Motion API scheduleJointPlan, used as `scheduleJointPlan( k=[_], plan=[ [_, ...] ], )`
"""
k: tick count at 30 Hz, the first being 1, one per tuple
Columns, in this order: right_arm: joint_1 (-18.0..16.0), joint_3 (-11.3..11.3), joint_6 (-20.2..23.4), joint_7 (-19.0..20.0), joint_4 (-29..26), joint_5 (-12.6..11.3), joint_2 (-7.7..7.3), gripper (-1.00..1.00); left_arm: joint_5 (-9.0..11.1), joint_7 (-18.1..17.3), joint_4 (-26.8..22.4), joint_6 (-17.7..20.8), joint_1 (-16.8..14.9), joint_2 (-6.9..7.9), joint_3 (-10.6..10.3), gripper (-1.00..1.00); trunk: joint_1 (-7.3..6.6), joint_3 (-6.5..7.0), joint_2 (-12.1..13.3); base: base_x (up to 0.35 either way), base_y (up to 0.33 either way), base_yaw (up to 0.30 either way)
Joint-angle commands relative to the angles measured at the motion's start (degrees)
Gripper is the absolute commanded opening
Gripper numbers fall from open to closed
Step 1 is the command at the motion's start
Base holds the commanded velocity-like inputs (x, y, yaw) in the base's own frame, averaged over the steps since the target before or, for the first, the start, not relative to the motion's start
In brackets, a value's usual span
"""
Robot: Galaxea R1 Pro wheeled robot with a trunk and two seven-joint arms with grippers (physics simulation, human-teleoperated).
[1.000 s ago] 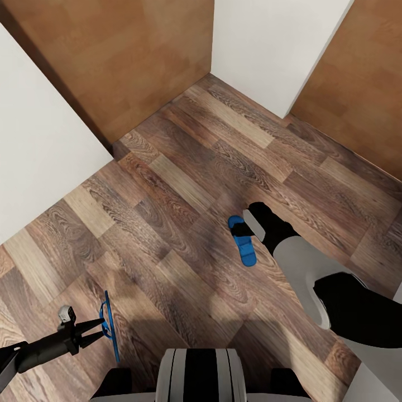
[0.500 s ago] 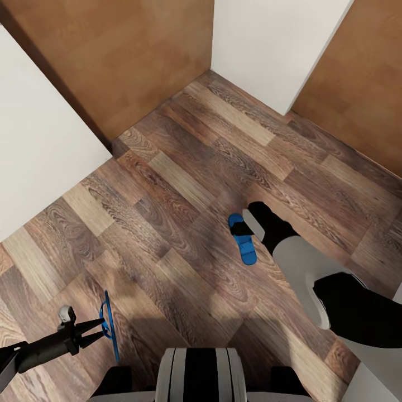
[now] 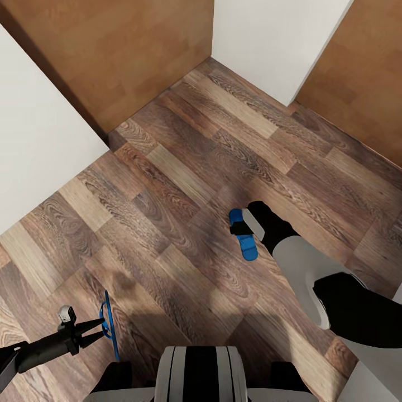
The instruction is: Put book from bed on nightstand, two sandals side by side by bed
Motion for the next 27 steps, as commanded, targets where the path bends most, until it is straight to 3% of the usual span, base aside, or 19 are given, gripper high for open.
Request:
scheduleJointPlan(
  k=[1, 18, 27],
  plan=[
    [0.0, 0.4, 0.2, -0.5, -0.1, -0.6, -0.04, 1.0, 0.0, -0.2, 0.0, 0.6, 0.0, 0.01, 0.0, -1.0, -0.01, -0.03, 0.0, 0.0, 0.0, 0.0],
    [0.0, 0.4, 0.2, -0.4, -0.1, -0.6, -0.04, 1.0, 0.0, -0.2, 0.0, 0.6, 0.0, 0.04, 0.0, -1.0, -0.01, -0.03, 0.0, 0.0, 0.0, 0.0],
    [0.0, 0.4, 0.2, -0.5, -0.1, -0.6, -0.04, 1.0, 0.0, -0.2, 0.0, 0.6, 0.0, 0.04, 0.0, -1.0, 0.17, -1.58, -0.1, 0.0, 0.0, 0.0]
  ],
)
